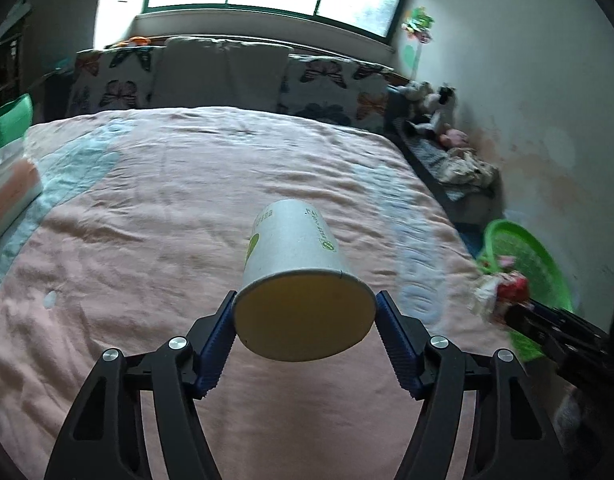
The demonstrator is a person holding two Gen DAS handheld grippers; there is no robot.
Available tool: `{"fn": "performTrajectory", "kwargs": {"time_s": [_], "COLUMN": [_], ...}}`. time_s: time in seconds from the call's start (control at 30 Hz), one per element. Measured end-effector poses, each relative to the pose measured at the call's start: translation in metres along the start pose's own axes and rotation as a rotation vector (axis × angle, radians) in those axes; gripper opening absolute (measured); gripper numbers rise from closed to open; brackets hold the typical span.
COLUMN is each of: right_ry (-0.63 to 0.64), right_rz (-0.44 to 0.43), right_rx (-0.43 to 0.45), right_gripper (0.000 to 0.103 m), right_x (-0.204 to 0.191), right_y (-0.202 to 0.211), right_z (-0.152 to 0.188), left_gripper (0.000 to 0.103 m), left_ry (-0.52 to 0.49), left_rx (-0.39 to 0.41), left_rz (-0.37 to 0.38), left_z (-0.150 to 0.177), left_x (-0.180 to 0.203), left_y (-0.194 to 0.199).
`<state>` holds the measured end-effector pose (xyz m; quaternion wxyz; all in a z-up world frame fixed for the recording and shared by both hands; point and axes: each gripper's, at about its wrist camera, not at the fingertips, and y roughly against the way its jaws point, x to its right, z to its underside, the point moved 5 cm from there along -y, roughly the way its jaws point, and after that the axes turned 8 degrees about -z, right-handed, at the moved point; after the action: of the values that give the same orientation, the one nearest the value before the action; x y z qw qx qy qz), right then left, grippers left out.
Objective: Collect trash
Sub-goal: 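Carry the paper cup toward the basket with left gripper while right drops the plastic bag in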
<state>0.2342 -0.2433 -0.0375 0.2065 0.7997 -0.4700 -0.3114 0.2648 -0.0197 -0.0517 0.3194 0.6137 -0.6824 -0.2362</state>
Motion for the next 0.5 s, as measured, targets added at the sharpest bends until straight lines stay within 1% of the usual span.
{"fn": "performTrajectory", "kwargs": {"time_s": [0.23,0.5], "right_ry": [-0.022,-0.074], "right_rz": [0.053,0.135], "right_rx": [0.032,0.068], "right_gripper": [0.041,0.041], "right_x": [0.021,0.059], "right_y": [0.029,0.065], "right_z": [0.004,0.013], "left_gripper": [0.065,0.065], "left_ry": [-0.048,-0.129], "left_rx": [-0.002,0.009], "left_rz": [0.107,0.160], "left_z": [-0.004,-0.007], "left_x": [0.041,0.091], "left_y": [0.022,0.032]}}
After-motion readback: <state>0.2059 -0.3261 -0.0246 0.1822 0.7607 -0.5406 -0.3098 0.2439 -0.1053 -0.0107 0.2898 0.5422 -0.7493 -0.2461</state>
